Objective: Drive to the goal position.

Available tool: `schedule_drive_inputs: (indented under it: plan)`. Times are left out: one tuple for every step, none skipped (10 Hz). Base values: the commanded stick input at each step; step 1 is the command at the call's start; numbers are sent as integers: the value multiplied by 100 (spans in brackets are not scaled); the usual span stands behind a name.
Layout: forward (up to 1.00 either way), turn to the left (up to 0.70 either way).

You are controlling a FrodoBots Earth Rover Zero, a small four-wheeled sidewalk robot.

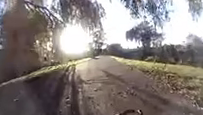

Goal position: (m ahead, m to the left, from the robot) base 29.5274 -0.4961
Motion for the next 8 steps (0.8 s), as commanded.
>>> schedule_drive_inputs:
  plan:
    - [100,-40]
    - [100,-36]
    - [100,-23]
    - [100,-10]
    - [100,0]
    - [100,0]
    - [100,0]
    - [100,0]
